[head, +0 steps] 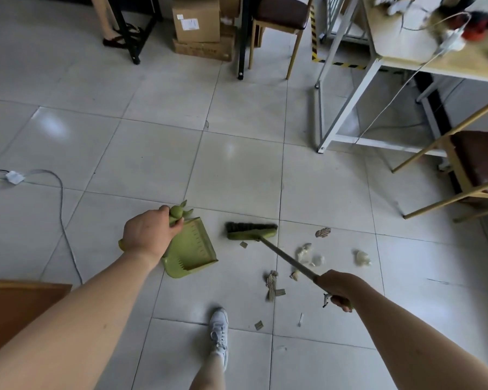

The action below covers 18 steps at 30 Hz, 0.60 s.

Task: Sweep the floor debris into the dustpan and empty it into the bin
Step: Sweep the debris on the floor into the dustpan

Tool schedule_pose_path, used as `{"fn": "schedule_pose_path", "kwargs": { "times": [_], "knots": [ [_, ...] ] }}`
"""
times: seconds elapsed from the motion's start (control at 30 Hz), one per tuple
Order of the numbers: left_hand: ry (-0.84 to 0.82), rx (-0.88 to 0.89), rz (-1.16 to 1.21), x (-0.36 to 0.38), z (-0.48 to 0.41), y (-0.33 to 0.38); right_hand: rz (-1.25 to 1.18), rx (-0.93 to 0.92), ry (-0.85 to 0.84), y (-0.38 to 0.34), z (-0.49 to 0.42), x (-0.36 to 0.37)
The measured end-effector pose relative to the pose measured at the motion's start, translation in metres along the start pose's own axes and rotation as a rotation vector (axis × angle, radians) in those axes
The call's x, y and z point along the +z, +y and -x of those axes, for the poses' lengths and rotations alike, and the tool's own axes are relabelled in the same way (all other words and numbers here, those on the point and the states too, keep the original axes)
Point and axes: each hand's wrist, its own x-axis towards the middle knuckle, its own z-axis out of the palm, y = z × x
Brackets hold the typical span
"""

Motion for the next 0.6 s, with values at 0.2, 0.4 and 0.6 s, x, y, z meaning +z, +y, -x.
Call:
{"fn": "schedule_pose_path", "kwargs": {
  "times": [0.2,0.4,0.6],
  "knots": [
    [0.04,-0.007,-0.007,0.004,0.094,0.016,0.02,-0.003,0.07,0.107,0.035,0.063],
    [0.002,0.079,-0.022,0.012,0.182,0.056,-0.08,0.061,0.072,0.193,0.057,0.114],
    [-0.02,0.141,-0.016,0.012,0.244,0.087,-0.202,-0.01,0.083,0.241,0.053,0.144]
  ]
}}
